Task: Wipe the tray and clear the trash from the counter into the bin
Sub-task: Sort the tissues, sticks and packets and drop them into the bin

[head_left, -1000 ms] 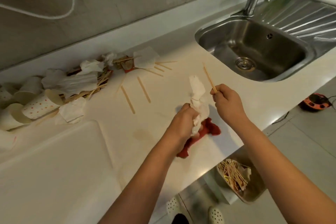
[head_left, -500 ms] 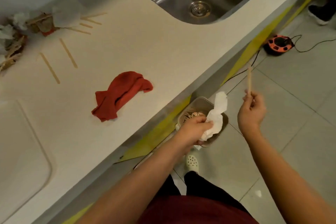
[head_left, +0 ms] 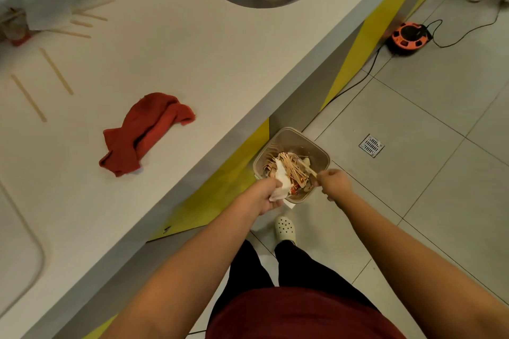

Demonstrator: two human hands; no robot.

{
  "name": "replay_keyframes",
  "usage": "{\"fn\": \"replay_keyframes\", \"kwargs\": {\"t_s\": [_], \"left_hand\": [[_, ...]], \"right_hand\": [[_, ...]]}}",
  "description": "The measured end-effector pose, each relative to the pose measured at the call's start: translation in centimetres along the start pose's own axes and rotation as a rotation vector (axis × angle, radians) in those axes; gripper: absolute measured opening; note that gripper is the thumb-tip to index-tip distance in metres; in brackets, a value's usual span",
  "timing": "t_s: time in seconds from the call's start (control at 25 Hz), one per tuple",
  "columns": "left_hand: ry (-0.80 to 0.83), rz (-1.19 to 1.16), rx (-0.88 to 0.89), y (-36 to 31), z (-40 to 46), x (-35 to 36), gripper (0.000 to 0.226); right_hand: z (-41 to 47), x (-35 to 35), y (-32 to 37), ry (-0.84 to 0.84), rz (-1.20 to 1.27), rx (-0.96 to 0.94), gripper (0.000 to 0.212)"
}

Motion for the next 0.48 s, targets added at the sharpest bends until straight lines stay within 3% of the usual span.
{"fn": "replay_keyframes", "kwargs": {"t_s": [0.16, 0.32, 0.4, 0.48], "left_hand": [[0.019, 0.166, 0.033, -1.0, -0.8, 0.7, 0.056], [-0.013, 0.213, 0.156, -1.1, -1.3, 0.3, 0.033], [0.005, 0.211, 0.214, -1.4, -2.3, 0.7, 0.021], [0.049, 0.222, 0.314, -2.2, -4.2, 1.3, 0.026]], "right_hand": [[-0.4, 0.0, 1.8, 0.028, -0.115, -0.127, 0.042], [-1.1, 0.8, 2.2, -0.007, 0.023, -0.198, 0.037], [-2.2, 1.3, 3.4, -0.101, 0.05, -0.369, 0.032], [-4.3, 1.4, 5.7, -0.199, 0.101, -0.629, 0.024]]}}
Point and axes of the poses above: each hand's wrist, its own z-axis towards the middle knuckle, its own x-axis out of the palm, y = z × x, the point moved 2 cm from there along z, towards the middle knuckle, and after that the axes turned 12 degrees about y, right-handed, at the moved point
